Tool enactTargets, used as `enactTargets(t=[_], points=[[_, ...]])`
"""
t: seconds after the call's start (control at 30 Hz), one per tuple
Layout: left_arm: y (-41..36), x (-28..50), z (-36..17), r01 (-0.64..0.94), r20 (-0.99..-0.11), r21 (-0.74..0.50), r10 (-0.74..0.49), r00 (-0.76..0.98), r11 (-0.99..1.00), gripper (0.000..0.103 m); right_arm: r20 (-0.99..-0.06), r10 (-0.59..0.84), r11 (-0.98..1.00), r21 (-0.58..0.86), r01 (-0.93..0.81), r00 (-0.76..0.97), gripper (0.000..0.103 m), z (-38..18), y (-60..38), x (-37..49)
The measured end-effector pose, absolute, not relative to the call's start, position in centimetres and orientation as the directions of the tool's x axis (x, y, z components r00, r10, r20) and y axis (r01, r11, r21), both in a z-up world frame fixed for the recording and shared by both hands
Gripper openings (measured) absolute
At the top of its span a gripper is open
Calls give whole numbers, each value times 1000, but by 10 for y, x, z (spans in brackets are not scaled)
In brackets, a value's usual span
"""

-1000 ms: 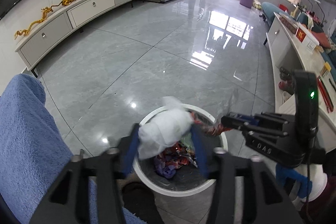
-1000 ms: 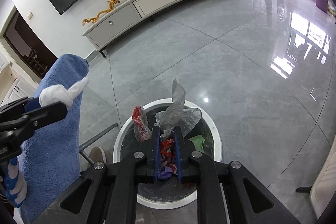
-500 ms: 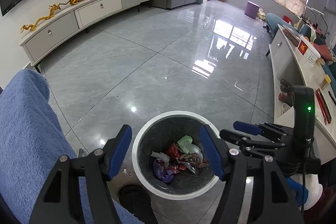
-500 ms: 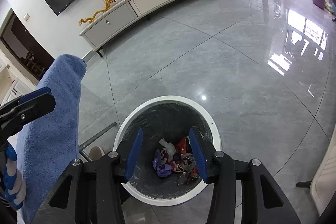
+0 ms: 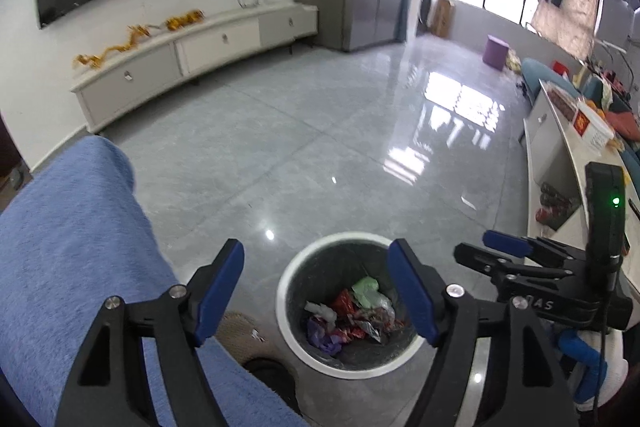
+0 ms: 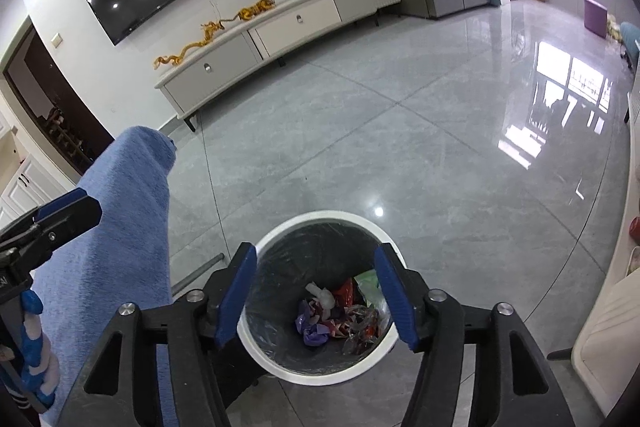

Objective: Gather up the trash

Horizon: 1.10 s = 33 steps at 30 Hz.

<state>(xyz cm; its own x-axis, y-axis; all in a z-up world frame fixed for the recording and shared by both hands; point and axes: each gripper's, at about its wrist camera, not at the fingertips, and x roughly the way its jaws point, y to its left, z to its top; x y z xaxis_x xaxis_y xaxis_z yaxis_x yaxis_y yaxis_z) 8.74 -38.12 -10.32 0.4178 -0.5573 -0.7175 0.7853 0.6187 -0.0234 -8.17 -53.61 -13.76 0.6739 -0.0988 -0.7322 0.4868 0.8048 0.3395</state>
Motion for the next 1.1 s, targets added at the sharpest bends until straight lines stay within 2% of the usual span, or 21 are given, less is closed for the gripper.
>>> enactTargets(t=[0.13,0.27,0.53,0.73,0.87,1.1], points=[[-349,80,-85,736,-647,-15,-568,509,676,73,-705,-129,823,316,473,697,77,-116,-517,-82],[-316,72,-74,692,-626,-8,-544,560,722,73,-678,-146,853,283,439,720,87,-93,-488,-76],[-234,62,-51,556,-592,-6,-452,668,831,74,-632,-120,912,236,337,766,95,-60,-422,-63],[-173,52,-30,432,-531,-1,-367,764,902,75,-601,-102,948,182,260,793,99,-41,-373,-62],[-140,42,-21,359,-491,15,-306,815,933,80,-563,-98,961,160,225,821,102,-27,-350,-66],[-100,30,-15,259,-461,-5,-232,856,966,89,-509,-104,983,81,167,855,103,-11,-312,-74]])
